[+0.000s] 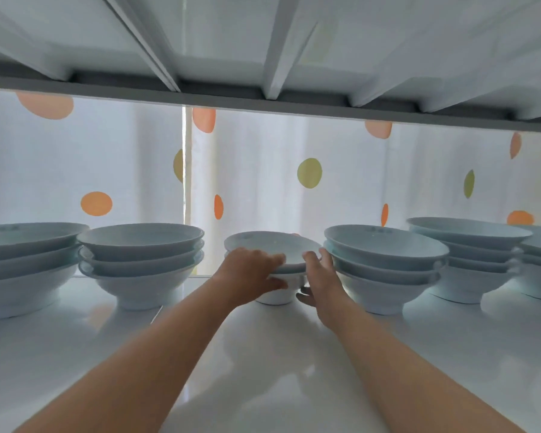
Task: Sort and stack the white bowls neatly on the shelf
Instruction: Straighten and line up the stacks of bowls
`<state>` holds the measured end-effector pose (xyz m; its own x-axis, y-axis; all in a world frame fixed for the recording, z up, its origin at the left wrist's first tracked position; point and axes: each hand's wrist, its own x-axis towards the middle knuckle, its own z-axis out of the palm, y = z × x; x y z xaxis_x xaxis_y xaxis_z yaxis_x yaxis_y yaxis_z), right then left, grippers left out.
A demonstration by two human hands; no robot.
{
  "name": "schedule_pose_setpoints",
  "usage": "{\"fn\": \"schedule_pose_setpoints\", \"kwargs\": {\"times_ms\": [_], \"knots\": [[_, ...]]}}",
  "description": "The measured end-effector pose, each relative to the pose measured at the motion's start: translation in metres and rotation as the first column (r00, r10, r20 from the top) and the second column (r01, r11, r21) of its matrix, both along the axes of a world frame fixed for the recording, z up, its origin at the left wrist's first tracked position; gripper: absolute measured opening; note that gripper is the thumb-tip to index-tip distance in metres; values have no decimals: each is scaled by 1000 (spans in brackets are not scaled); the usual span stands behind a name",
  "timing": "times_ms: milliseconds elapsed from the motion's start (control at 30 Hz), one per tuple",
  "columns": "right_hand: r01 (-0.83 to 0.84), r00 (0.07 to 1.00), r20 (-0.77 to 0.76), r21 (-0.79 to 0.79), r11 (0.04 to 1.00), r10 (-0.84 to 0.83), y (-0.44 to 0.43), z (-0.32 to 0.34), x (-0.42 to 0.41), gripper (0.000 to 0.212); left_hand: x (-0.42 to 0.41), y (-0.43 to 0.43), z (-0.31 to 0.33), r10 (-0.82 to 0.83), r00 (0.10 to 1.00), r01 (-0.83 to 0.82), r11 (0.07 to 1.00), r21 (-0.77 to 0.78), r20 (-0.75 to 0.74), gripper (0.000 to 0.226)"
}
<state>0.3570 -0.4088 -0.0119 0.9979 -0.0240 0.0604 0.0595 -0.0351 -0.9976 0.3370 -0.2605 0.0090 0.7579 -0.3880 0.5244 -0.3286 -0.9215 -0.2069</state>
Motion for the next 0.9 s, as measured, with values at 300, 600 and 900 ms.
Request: {"fn": "schedule_pose_setpoints", "kwargs": {"times_ms": [300, 600, 900], "knots": [[-166, 986, 28, -17, 986, 167, 21, -3, -4, 54, -4, 30, -9, -35, 989, 44, 997, -60, 144, 31], [89, 992, 99, -168, 982, -73, -25, -1, -19, 47, 0, 23, -17, -131, 986, 148, 970, -192, 99, 23], [362, 932, -123, 280, 889, -341, -134, 11, -45, 59, 7, 10, -19, -168, 972, 203, 953, -223, 164, 20]]}}
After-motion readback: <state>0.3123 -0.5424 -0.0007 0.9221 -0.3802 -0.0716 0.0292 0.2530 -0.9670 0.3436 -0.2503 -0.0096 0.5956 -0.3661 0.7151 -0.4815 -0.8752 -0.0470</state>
